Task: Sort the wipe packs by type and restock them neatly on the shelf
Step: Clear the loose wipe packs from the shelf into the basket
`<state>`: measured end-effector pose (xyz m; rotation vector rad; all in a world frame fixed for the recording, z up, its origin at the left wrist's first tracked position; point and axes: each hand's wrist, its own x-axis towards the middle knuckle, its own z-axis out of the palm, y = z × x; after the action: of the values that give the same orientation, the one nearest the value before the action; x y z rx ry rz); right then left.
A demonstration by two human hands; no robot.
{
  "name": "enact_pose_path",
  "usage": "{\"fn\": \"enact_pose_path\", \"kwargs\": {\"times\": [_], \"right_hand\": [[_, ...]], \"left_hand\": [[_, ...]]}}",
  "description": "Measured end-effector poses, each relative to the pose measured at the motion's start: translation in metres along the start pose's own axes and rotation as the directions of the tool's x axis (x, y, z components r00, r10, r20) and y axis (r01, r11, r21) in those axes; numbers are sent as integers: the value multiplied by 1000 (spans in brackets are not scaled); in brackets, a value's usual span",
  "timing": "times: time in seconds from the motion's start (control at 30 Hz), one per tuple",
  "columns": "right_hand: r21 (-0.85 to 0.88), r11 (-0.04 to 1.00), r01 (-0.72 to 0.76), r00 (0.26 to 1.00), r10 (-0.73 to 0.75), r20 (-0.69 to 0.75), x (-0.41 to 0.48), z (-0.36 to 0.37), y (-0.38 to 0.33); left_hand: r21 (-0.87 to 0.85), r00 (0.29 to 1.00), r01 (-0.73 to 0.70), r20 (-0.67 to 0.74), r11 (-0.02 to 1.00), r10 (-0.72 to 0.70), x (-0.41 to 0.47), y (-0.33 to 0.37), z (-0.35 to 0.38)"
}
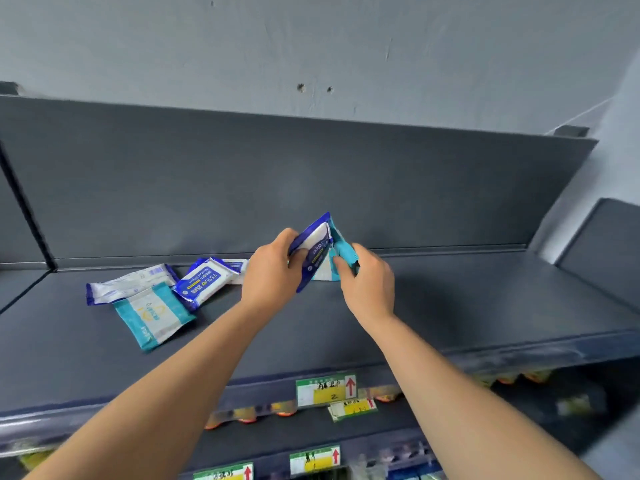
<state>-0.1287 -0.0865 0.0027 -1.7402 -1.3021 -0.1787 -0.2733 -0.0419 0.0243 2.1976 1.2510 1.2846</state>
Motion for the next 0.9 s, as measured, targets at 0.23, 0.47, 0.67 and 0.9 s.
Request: {"fn": "enact_pose_path", "kwargs": {"times": [0.23, 0.47, 0.67, 0.9], "right_hand": [[-177, 977, -116, 982, 85, -171, -67, -79, 9], [-354, 893, -278, 946, 191, -261, -172, -164, 19], [-453, 756, -472, 878, 356, -320, -264, -238, 31], [-482, 567, -667, 744, 540, -393, -377, -322, 52]], "left_hand": [[-199, 969, -152, 163, 968, 186, -48, 49, 16], [-391, 879, -209, 327, 896, 348, -140, 99, 31], [-489, 755, -207, 471, 848, 456, -224, 151, 51], [-545, 563, -199, 617, 814, 550, -336, 217, 72]]}}
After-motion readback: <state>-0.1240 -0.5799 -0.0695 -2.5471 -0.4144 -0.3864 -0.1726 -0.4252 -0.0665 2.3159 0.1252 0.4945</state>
